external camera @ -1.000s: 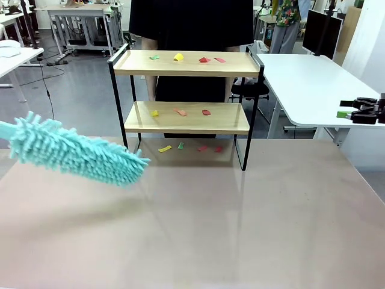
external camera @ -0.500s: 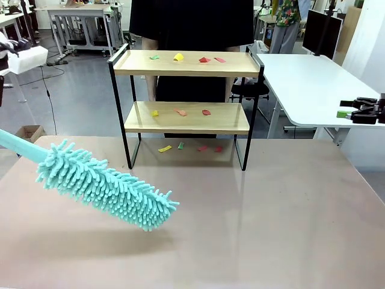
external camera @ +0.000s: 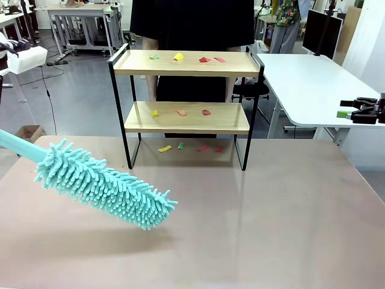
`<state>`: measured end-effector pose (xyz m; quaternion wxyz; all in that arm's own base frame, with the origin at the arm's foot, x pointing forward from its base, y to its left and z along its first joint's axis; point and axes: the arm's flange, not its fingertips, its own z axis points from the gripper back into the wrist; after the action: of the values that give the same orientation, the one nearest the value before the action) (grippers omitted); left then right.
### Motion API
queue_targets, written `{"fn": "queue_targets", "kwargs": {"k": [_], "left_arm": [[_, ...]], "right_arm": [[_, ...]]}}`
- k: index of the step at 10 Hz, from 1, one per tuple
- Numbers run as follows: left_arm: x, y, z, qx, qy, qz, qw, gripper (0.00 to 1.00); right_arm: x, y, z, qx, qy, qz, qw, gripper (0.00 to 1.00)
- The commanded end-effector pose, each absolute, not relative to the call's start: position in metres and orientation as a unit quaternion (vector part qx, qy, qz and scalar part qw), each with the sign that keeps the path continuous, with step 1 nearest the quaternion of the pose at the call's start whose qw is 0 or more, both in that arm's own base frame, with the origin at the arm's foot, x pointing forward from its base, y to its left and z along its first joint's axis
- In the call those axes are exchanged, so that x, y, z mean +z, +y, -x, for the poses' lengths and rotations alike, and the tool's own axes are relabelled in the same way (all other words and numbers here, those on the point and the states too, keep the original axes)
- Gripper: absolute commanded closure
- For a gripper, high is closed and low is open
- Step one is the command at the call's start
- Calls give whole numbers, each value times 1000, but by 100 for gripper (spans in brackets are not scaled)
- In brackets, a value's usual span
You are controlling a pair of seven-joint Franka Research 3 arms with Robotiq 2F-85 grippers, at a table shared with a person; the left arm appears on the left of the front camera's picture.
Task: Clean the shelf.
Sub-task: Clean the specific section of the Shelf indicated by the human with the Duster.
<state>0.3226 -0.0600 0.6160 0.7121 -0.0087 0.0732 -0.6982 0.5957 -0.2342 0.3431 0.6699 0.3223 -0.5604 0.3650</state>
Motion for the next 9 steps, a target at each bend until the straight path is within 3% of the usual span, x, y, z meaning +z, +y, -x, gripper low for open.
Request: {"fn": "queue_targets", "kwargs": {"k": [1, 9], "left_arm": [[618, -60, -321, -699, 66, 10, 712, 86], [618, -60, -321, -699, 66, 10, 712, 86]], "right_arm": [[346, -232, -596, 367, -561, -322, 668, 0], [346, -232, -596, 367, -561, -322, 668, 0]]}}
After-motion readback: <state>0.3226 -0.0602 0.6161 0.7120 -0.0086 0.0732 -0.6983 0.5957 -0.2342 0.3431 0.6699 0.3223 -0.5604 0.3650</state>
